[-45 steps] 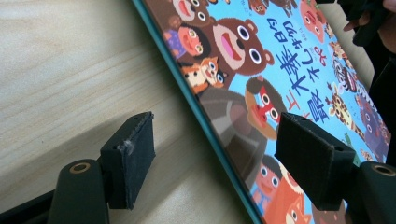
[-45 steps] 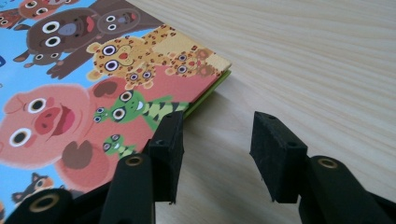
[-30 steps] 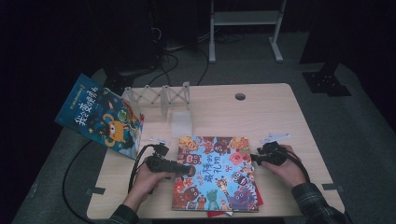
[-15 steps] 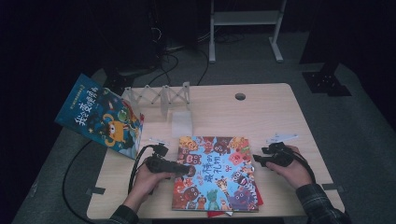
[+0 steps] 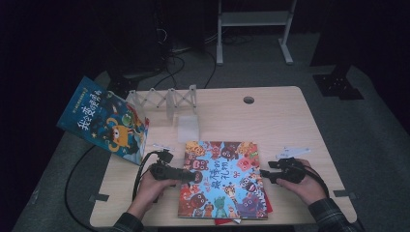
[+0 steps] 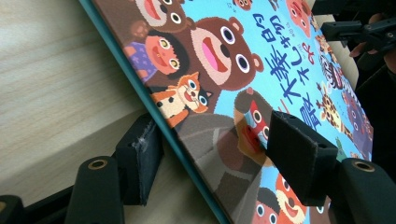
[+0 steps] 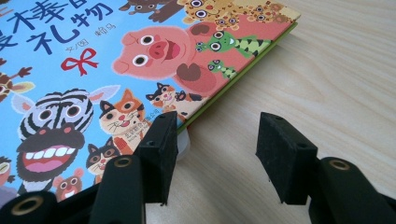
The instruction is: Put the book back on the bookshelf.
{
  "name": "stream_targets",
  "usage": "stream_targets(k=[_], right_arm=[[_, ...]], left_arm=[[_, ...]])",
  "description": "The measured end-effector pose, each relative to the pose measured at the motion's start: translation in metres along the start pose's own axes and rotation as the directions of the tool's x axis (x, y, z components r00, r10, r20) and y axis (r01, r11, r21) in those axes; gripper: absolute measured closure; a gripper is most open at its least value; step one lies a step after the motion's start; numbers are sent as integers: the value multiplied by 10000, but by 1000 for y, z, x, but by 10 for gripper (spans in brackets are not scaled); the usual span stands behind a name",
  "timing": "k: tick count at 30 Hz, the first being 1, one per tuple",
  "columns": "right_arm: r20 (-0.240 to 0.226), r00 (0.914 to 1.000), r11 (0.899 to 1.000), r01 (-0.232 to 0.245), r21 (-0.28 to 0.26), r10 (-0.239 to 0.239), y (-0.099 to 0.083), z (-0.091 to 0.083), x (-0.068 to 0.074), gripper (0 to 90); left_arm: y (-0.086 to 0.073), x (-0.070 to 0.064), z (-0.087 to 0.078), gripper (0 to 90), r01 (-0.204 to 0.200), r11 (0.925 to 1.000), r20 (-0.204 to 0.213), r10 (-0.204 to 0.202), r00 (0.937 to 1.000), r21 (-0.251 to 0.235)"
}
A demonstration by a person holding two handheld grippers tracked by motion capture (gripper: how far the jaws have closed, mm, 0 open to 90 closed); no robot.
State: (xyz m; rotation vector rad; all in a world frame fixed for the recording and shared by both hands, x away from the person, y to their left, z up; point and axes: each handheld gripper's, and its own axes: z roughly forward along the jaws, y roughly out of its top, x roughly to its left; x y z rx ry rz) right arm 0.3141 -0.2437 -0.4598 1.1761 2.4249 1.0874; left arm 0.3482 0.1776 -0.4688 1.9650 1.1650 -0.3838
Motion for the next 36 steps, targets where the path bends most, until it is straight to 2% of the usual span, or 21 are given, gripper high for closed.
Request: stream_targets(k=[12,18,22,32,36], right_arm=[[-74,10000,9999,62,-143,-63,3,5,6,487],[-87,9999,9999,58,-134,-59,3,5,6,487],[-97,9999,9999,60,-113,-61,3,5,6,492],[-186,9998,9999,-14,-118,12,3,6,5,490],[-195,9998,9999,-45,-130,42,2,6,4,489]], left_arm=[[-2,5,-4,347,200,9997,22,-200,9998,-127],[-2,8,-4,373,468,9986,167,-464,9988,-247],[-2,10,-3,398,826,9959,422,-810,9958,-357],[0,6,-5,406,993,9938,369,-975,9945,-507],[3,3,-12,404,1002,9894,858,-914,9921,-1047]])
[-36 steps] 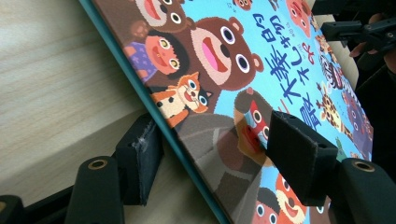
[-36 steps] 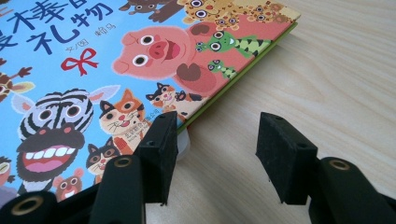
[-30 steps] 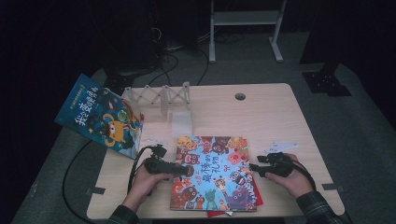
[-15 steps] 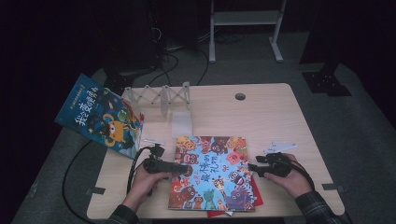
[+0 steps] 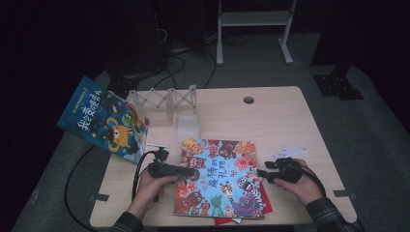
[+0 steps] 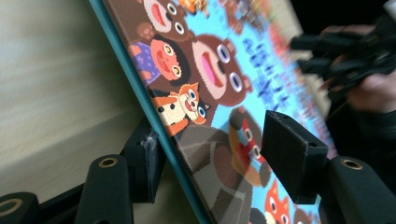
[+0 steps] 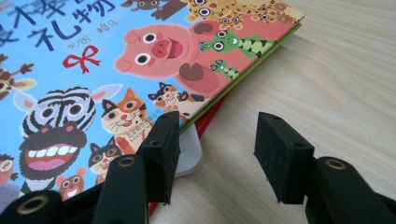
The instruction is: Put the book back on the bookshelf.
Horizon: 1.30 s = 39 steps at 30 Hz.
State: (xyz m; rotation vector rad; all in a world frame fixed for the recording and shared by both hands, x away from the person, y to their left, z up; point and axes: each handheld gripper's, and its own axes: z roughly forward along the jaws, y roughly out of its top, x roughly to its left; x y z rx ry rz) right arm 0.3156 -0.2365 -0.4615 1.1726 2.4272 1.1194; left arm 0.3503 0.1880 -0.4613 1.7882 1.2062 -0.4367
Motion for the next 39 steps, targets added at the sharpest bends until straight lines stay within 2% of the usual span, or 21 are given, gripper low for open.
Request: stream_targets(k=[3,11,15,19,20,25,28,32,35,39], right_arm=[[10,10000,10000,7,-4,-7,0,0,0,489],[22,10000,10000,31,12,-31,0,0,0,489],[28,10000,10000,34,15,-34,0,0,0,489],[30,10000,10000,33,15,-33,0,0,0,489],[29,10000,10000,28,10,-28,0,0,0,488],[47,9999,10000,89,38,-89,0,0,0,476],[105,9997,9997,233,44,-234,1,0,-1,455],[203,9992,9994,349,84,-351,2,0,-4,422],[422,9988,9997,250,-76,-247,3,-3,-8,414],[754,9971,9998,88,-195,-73,3,-5,-15,412]], left_arm=[[2,-5,-1,404,-216,9998,-149,215,9997,-41],[3,-2,2,367,-34,10000,71,33,10000,49],[3,-3,2,368,20,10000,308,-19,9995,-8],[3,-5,1,437,-100,9999,93,100,9999,-63],[3,-4,0,468,-91,9999,130,92,9999,-110],[5,-4,-2,503,15,9997,267,-8,9996,-234],[6,-4,-6,546,161,9990,658,-133,9977,-422],[10,-7,-12,622,157,9976,1202,-75,9927,-670],[13,-10,-13,668,132,9975,1596,-19,9872,-699],[16,-15,-10,697,61,9981,1816,52,9834,-617]])
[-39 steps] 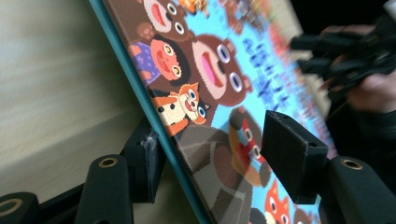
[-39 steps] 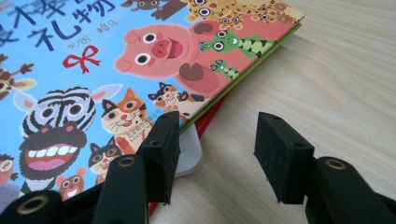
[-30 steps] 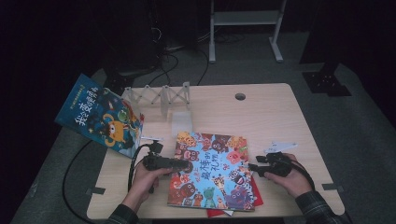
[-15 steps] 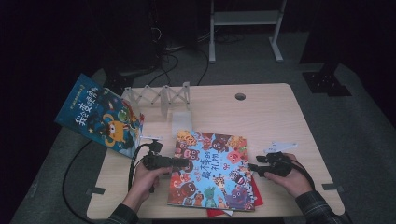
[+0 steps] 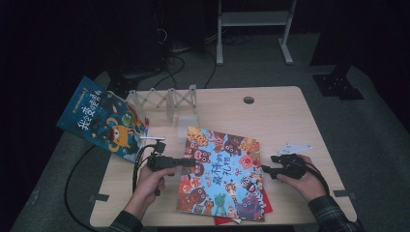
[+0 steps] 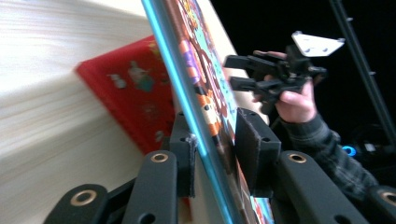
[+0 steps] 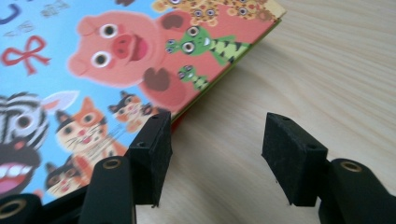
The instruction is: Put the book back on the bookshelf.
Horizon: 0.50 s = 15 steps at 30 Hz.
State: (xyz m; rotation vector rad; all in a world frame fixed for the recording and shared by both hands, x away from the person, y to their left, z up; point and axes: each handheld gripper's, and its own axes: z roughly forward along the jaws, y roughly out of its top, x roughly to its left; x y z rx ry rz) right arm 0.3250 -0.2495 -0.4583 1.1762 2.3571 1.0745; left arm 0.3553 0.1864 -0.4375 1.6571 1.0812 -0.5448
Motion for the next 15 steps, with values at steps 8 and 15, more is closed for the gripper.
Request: stream_targets(k=[8,15], right_arm=[[827,9949,9984,-567,-89,572,-6,-1,-22,408],[1488,9861,9967,-781,211,742,-14,7,-39,399]], left_arm=[[6,-7,0,739,288,9995,434,-283,9987,-114],[12,-16,-8,763,298,9989,448,-281,9986,-367]])
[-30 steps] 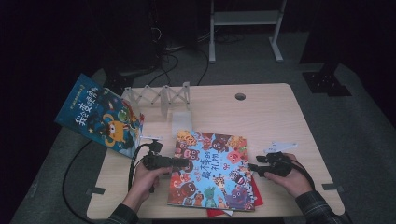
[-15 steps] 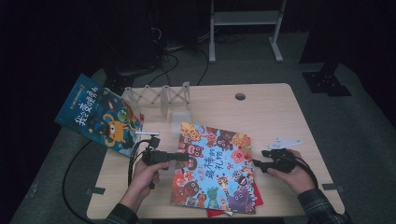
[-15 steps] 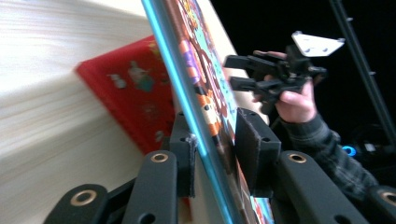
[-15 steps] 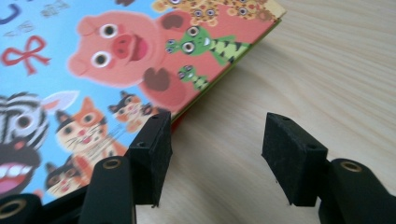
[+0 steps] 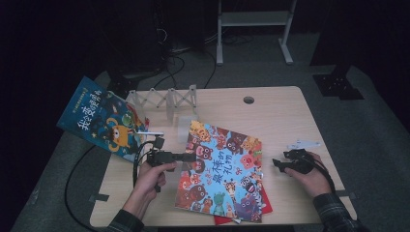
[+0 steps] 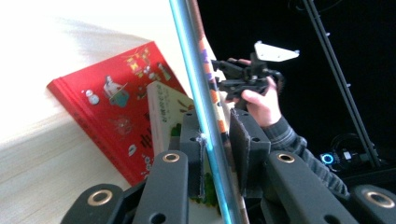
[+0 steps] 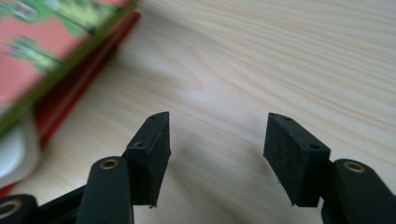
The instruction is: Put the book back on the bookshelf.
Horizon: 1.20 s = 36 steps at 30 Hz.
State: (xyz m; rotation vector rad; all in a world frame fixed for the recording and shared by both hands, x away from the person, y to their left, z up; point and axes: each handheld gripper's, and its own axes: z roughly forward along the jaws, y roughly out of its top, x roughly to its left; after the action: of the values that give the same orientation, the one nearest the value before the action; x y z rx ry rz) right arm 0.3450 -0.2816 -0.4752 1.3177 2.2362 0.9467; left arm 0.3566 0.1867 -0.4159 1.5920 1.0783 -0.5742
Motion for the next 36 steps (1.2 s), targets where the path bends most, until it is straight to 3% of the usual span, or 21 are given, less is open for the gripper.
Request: stream_targets(k=[9,18,25,32,36], right_arm=[[244,9996,9995,-168,-258,174,1,10,-5,360],[294,9994,9987,-191,-478,205,4,16,-6,342],[317,9993,9986,-187,-491,203,4,16,-6,343],[315,9992,9985,-214,-511,230,3,16,-6,343],[309,9992,9985,-221,-509,237,4,16,-6,343]], left_arm=[[7,-12,-3,777,-83,9999,-116,84,9999,62],[20,-28,-5,806,-251,9997,42,250,9997,84],[40,-52,-9,812,-745,9961,-330,761,9966,475],[50,-66,-12,815,-1030,9932,-576,1062,9927,549],[57,-77,-13,815,-1321,9879,-708,1379,9879,817]])
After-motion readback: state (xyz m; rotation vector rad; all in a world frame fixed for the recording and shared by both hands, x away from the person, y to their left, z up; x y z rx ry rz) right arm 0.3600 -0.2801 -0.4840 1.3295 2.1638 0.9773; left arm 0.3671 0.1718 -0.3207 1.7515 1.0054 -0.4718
